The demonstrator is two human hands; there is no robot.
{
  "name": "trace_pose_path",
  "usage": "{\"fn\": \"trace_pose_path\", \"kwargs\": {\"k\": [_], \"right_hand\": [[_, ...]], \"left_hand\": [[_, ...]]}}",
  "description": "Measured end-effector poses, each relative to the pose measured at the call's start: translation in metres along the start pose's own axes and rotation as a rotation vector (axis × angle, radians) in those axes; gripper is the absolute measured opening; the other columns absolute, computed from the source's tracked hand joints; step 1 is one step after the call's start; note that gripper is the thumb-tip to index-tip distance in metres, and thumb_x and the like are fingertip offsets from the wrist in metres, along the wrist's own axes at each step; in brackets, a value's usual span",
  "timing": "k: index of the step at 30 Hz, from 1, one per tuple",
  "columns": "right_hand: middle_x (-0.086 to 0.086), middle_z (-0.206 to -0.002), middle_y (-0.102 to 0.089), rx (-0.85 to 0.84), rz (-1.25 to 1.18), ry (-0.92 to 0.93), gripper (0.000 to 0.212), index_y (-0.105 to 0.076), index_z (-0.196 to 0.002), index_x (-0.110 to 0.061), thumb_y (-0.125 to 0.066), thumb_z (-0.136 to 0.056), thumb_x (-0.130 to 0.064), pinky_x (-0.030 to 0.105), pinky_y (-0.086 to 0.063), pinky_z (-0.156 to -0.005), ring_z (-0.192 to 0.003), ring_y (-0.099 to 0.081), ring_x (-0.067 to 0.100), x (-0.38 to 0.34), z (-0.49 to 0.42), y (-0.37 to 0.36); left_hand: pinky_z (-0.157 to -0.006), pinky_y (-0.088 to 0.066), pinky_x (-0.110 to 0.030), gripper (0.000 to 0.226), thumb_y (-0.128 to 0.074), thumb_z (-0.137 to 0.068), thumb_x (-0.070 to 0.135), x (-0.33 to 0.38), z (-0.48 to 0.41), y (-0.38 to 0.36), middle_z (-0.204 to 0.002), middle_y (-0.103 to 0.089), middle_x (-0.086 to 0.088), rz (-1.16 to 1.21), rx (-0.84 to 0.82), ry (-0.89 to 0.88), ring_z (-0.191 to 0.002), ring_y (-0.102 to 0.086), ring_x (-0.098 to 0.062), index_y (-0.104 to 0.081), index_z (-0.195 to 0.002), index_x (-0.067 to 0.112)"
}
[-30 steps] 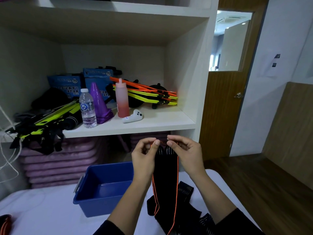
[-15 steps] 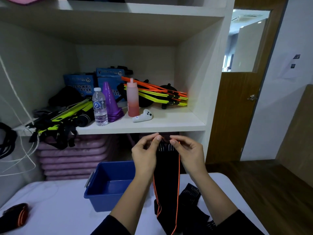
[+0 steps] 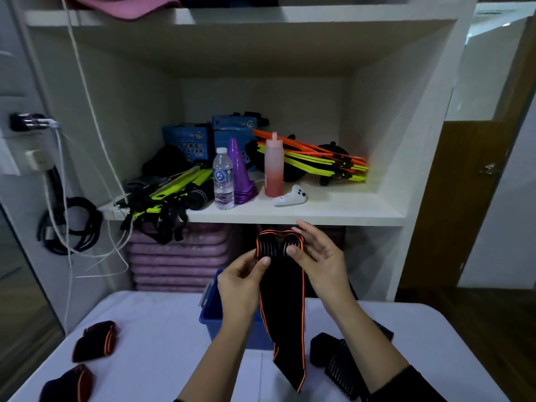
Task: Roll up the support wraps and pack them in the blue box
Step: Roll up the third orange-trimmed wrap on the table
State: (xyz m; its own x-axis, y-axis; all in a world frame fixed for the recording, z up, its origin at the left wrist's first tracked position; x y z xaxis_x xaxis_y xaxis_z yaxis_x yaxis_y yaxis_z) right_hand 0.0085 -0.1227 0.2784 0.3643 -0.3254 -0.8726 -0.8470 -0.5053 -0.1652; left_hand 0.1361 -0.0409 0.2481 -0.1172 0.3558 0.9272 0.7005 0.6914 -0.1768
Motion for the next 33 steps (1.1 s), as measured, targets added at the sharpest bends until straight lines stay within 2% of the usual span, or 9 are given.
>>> {"fn": "trace_pose_path", "kwargs": {"k": [2, 5, 7, 10, 14, 16, 22, 29, 33], "right_hand": [[-0.003, -0.11, -0.067, -0.008, 0.031, -0.054, 0.057, -0.054, -0.126, -0.023, -0.072, -0.076, -0.004, 0.017, -0.05, -0.086, -0.104, -0.064, 0.005, 0.01, 0.007, -0.011], [-0.005, -0.083, -0.072, 0.034, 0.099, -0.075, 0.046, -0.061, -0.115, -0.026, -0.071, -0.077, -0.003, 0.02, -0.05, -0.08, -0.089, -0.068, 0.008, 0.025, 0.017, -0.034], [-0.005, -0.076, -0.071, 0.074, 0.098, -0.087, 0.042, -0.065, -0.11, -0.024, -0.072, -0.076, -0.002, 0.019, -0.052, -0.08, -0.084, -0.069, 0.01, 0.032, 0.021, -0.054], [0.002, -0.085, -0.072, 0.104, 0.088, -0.112, 0.041, -0.067, -0.11, -0.02, -0.073, -0.074, -0.001, 0.024, -0.052, -0.085, -0.088, -0.069, 0.011, 0.041, 0.025, -0.085], [0.002, -0.088, -0.073, 0.084, 0.138, -0.114, 0.039, -0.069, -0.105, -0.027, -0.073, -0.075, -0.003, 0.028, -0.052, -0.087, -0.088, -0.069, 0.01, 0.052, 0.038, -0.125], [0.0, -0.085, -0.074, 0.075, 0.155, -0.111, 0.041, -0.068, -0.103, -0.032, -0.073, -0.075, -0.003, 0.029, -0.052, -0.087, -0.087, -0.069, 0.009, 0.055, 0.047, -0.142], [-0.003, -0.083, -0.074, 0.05, 0.169, -0.106, 0.042, -0.068, -0.105, -0.033, -0.074, -0.075, -0.005, 0.033, -0.053, -0.089, -0.087, -0.07, 0.011, 0.05, 0.077, -0.172], [0.002, -0.079, -0.074, -0.036, 0.084, -0.145, 0.039, -0.068, -0.106, -0.025, -0.073, -0.075, -0.001, 0.023, -0.056, -0.07, -0.08, -0.072, 0.017, 0.042, 0.085, -0.198], [0.005, -0.078, -0.072, -0.04, 0.19, -0.238, 0.035, -0.069, -0.103, -0.023, -0.075, -0.074, -0.004, 0.021, -0.056, -0.065, -0.074, -0.071, 0.016, 0.076, 0.067, -0.211]], "left_hand": [[-0.073, -0.053, -0.018, 0.022, -0.067, -0.081, 0.002, 0.003, -0.006, 0.016, -0.088, -0.075, -0.002, 0.046, 0.031, 0.019, -0.081, -0.068, -0.007, -0.071, -0.101, 0.008], [-0.073, -0.055, -0.018, 0.02, -0.066, -0.082, 0.0, 0.011, -0.013, 0.044, -0.088, -0.075, -0.004, 0.08, 0.051, 0.03, -0.081, -0.069, -0.012, -0.071, -0.1, 0.006], [-0.068, -0.054, -0.015, 0.02, -0.065, -0.082, 0.001, 0.013, -0.017, 0.064, -0.084, -0.076, 0.001, 0.09, 0.045, 0.046, -0.077, -0.07, -0.008, -0.071, -0.1, 0.008], [-0.067, -0.053, -0.014, 0.023, -0.066, -0.083, 0.003, 0.008, -0.022, 0.1, -0.088, -0.075, 0.002, 0.002, 0.045, 0.075, -0.077, -0.069, -0.001, -0.07, -0.105, 0.009], [-0.087, -0.055, -0.037, 0.025, -0.065, -0.083, 0.003, -0.004, -0.022, 0.151, -0.095, -0.074, 0.0, -0.165, 0.068, 0.121, -0.091, -0.069, -0.013, -0.071, -0.104, 0.013], [-0.09, -0.054, -0.038, 0.024, -0.066, -0.082, 0.003, -0.005, -0.019, 0.17, -0.095, -0.074, 0.0, -0.176, 0.092, 0.135, -0.094, -0.069, -0.016, -0.071, -0.103, 0.013], [-0.084, -0.055, -0.037, 0.021, -0.068, -0.08, 0.005, 0.009, -0.002, 0.211, -0.086, -0.075, 0.0, -0.148, 0.094, 0.134, -0.085, -0.071, -0.017, -0.074, -0.094, 0.02], [-0.073, -0.057, -0.034, 0.016, -0.069, -0.079, 0.006, 0.035, 0.002, 0.241, -0.079, -0.075, -0.001, -0.125, 0.118, 0.108, -0.077, -0.071, -0.016, -0.074, -0.088, 0.019], [-0.077, -0.057, -0.041, 0.01, -0.07, -0.077, 0.014, 0.006, -0.019, 0.253, -0.077, -0.075, 0.001, -0.211, 0.158, 0.193, -0.079, -0.071, -0.019, -0.075, -0.084, 0.02]]}}
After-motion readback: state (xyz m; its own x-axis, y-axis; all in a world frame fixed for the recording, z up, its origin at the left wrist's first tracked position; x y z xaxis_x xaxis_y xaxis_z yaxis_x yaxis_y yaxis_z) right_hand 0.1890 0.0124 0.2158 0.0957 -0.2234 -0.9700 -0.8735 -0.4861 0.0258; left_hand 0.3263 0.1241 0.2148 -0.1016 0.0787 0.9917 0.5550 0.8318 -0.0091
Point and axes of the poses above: each hand's wrist, its own z-axis away from the middle knuckle, its own y-axis out of the back of the hand, x = y × z, the point moved 4 cm from there along -z, towards the middle knuckle
